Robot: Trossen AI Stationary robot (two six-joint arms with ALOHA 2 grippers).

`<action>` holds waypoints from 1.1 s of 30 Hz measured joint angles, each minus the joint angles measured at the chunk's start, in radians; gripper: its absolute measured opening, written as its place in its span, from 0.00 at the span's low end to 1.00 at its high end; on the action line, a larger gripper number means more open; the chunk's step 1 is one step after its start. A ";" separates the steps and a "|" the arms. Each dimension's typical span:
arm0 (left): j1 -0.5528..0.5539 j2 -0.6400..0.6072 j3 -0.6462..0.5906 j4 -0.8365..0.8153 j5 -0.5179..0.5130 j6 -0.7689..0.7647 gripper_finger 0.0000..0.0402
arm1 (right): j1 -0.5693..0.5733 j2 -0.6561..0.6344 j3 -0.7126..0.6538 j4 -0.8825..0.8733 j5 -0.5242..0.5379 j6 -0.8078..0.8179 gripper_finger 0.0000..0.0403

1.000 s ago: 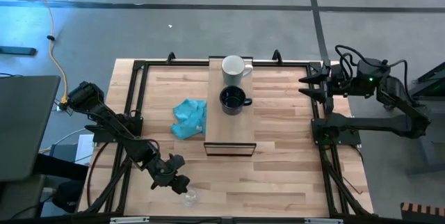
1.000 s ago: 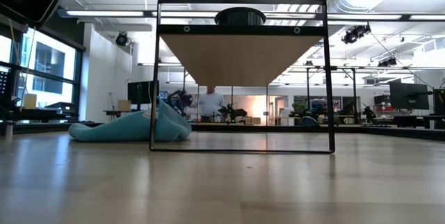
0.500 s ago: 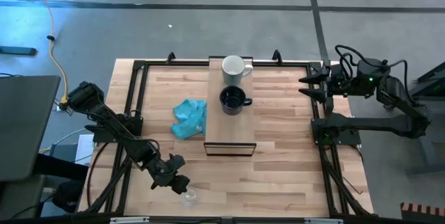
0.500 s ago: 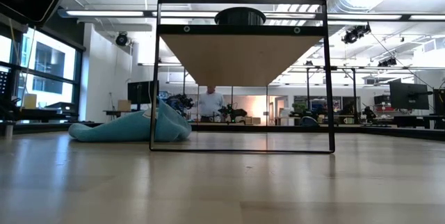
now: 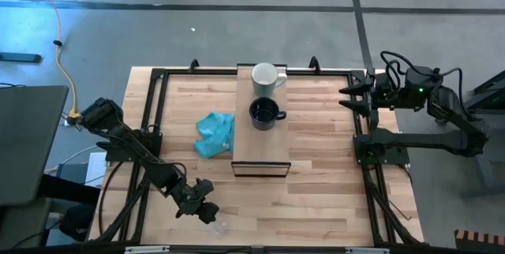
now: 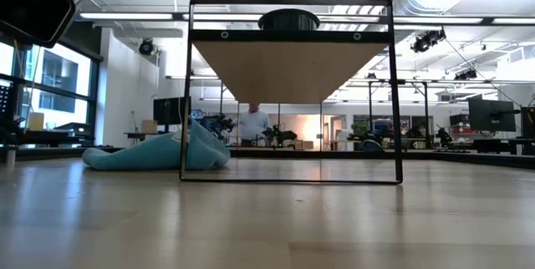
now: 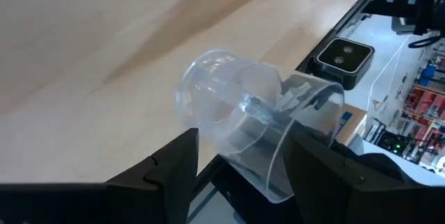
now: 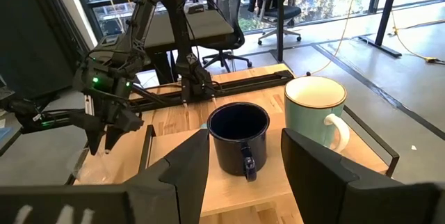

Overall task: Stack small to large cups/mugs on shelf
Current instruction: Put the transparent mug on the shelf

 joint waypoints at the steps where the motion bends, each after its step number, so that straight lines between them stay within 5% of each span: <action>1: 0.000 0.003 0.000 0.002 0.000 0.000 0.49 | 0.000 0.000 0.000 0.000 0.000 0.000 0.43; 33: 0.008 0.005 0.000 -0.036 0.033 0.189 0.49 | 0.000 0.000 0.000 0.003 0.000 0.045 0.43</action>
